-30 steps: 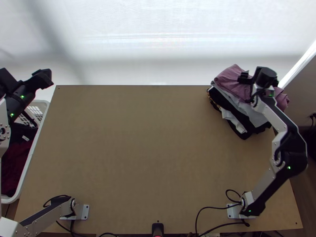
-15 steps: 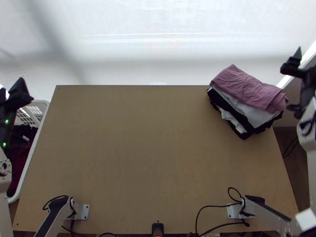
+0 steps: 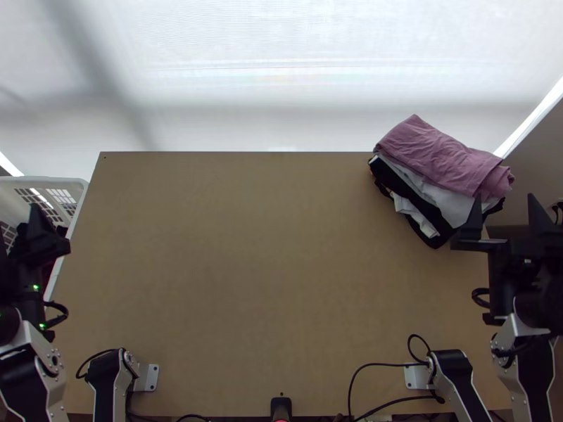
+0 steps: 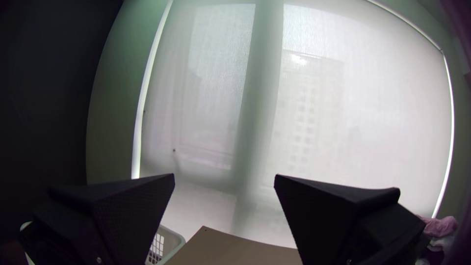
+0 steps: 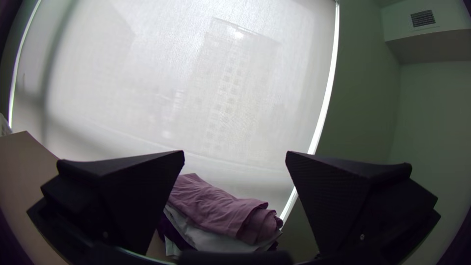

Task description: Fold the t-shirt

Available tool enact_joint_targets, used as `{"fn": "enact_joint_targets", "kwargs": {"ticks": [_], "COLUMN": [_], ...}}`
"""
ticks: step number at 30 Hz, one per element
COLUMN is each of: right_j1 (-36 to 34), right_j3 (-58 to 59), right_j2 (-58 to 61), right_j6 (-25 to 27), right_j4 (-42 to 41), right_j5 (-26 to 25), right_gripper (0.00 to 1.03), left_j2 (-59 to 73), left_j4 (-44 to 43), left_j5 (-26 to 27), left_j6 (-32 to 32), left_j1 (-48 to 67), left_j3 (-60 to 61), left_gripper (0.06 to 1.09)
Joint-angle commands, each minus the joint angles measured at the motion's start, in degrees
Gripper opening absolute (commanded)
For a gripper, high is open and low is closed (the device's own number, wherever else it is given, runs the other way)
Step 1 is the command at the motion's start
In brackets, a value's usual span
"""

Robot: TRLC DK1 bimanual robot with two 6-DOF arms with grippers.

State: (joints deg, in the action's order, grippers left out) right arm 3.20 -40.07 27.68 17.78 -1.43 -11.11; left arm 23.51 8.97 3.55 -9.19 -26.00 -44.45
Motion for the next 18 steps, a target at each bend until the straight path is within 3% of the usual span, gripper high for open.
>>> {"fn": "enact_joint_targets", "kwargs": {"ticks": [1,6,18], "right_j1": [1.4,2.7,4.8], "right_j3": [3.5,9.5,28.1], "right_j2": [-3.7,-7.4,-11.7], "right_j6": [1.4,1.0,1.6], "right_j4": [-0.2,-0.1,-11.0], "right_j5": [0.0,-0.1,-0.3], "right_gripper": [0.97,0.97,0.96], "left_j2": [-4.4,-8.0,-22.9], "left_j4": [-1.8,-4.4,-12.7], "left_j5": [-0.1,0.0,0.6], "left_j6": [1.5,1.7,4.5], "left_j1": [-0.1,1.2,4.0], "left_j3": [5.3,12.9,29.4], "left_gripper": [1.04,1.04,1.04]}}
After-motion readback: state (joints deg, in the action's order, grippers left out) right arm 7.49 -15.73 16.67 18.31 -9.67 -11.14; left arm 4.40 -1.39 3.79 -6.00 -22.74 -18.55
